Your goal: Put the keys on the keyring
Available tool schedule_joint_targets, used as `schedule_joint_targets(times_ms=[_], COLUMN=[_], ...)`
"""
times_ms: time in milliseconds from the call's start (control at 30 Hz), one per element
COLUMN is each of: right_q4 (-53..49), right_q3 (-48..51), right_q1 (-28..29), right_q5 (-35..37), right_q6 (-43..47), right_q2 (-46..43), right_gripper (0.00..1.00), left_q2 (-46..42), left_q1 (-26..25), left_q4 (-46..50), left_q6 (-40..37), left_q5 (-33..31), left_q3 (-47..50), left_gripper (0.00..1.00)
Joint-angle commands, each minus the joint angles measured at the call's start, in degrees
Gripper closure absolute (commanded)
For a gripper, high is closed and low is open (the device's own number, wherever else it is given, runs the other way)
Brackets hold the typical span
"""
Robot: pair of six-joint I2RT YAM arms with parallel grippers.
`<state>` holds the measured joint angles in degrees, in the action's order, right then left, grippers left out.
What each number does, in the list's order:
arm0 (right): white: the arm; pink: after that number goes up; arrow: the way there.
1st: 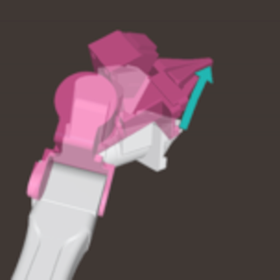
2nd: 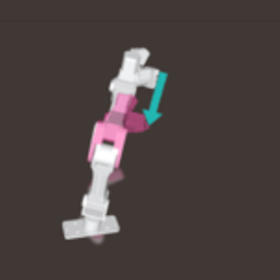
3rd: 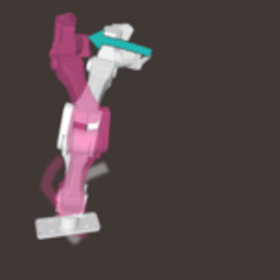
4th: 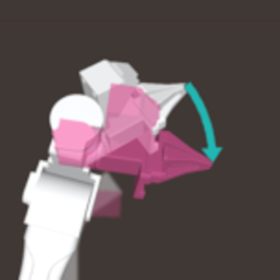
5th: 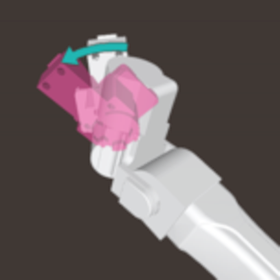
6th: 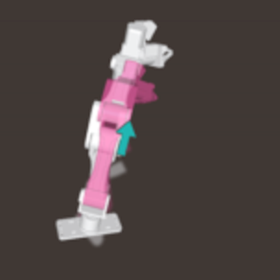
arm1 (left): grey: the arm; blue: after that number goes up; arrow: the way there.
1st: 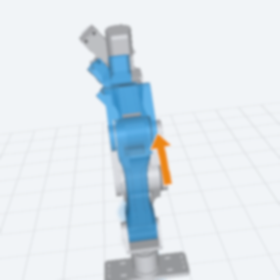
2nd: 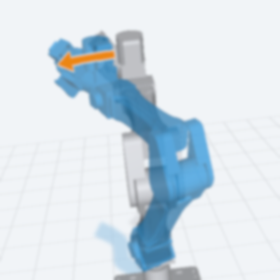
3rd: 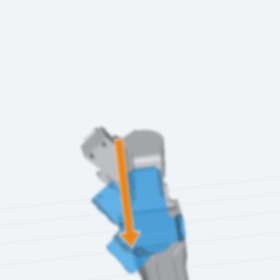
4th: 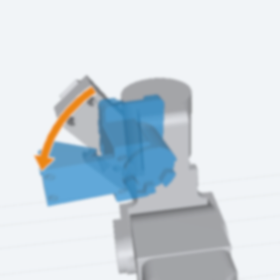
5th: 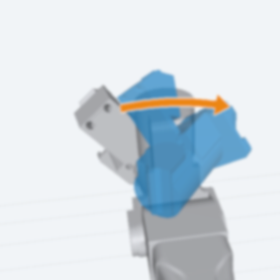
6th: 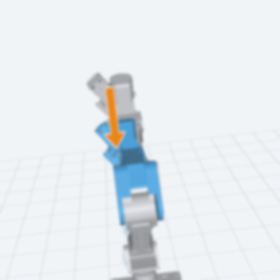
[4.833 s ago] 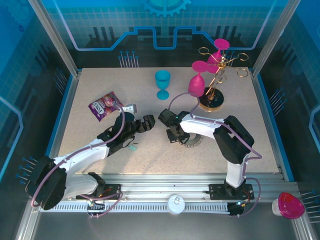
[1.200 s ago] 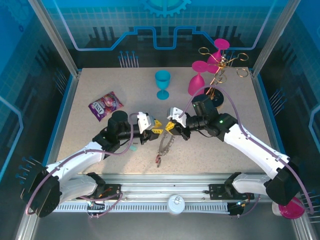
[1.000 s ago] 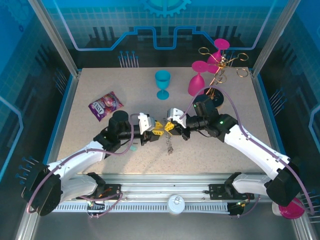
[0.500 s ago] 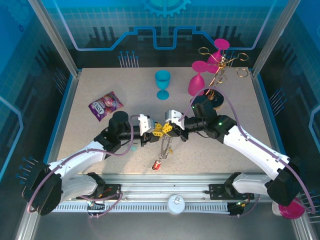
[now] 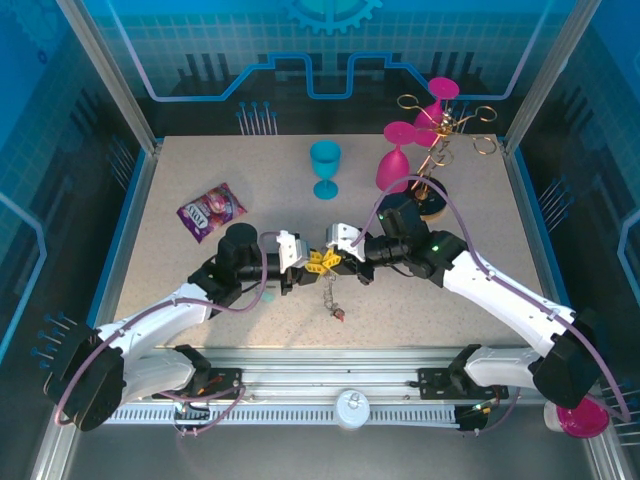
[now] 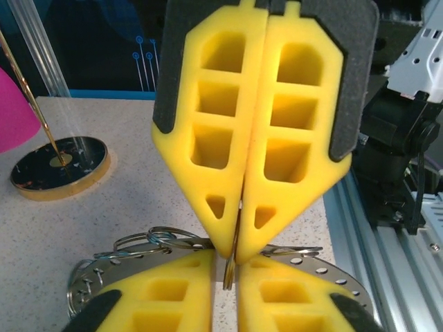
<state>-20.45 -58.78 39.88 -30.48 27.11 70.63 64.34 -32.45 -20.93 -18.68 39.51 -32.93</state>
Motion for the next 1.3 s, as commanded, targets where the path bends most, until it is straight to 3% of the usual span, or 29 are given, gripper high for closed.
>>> schedule_joint_targets(times_ms=[0,33,133,167,233,333,567,1267], right_q4=[0.58,0.67,1.34,1.75,3.54,8.81,13.49,19.56], right_q3=[-0.46,-0.45,-0.09,0.25,1.44,5.89,13.54,12.28], right_q1=[1.20,1.17,1.05,0.78,-0.79,-4.04,-4.60,-0.60], right_q5=[-0.63,-0.71,-0.68,-0.63,-1.63,-3.09,-2.27,-4.51], right_q6=[0.85,0.70,-0.25,-1.12,-3.52,-7.10,-5.59,-4.79], right_q2=[0.36,0.29,-0.50,-1.11,-2.98,-7.68,-11.99,-6.83], right_gripper=[1.00,1.00,1.00,0.94,0.74,0.63,0.71,0.82], left_q2=[-1.22,-1.17,-1.52,-1.73,-2.32,-3.35,-4.04,-3.46], left_q1=[-0.42,-0.42,-0.40,-0.40,-0.41,-0.44,-0.45,-0.63], left_q4=[-1.40,-1.17,-0.33,-0.34,-0.55,-1.57,-6.21,-6.65], left_q6=[-1.22,-1.40,-2.31,-2.66,-3.38,-4.10,-4.10,-5.19], left_q5=[2.06,2.07,1.49,1.08,0.22,-1.39,-0.28,4.02], left_q3=[-0.03,-0.04,-0.14,0.00,0.34,1.08,2.78,2.87], left_gripper=[0.94,0.99,1.00,1.00,1.00,1.00,1.00,1.00])
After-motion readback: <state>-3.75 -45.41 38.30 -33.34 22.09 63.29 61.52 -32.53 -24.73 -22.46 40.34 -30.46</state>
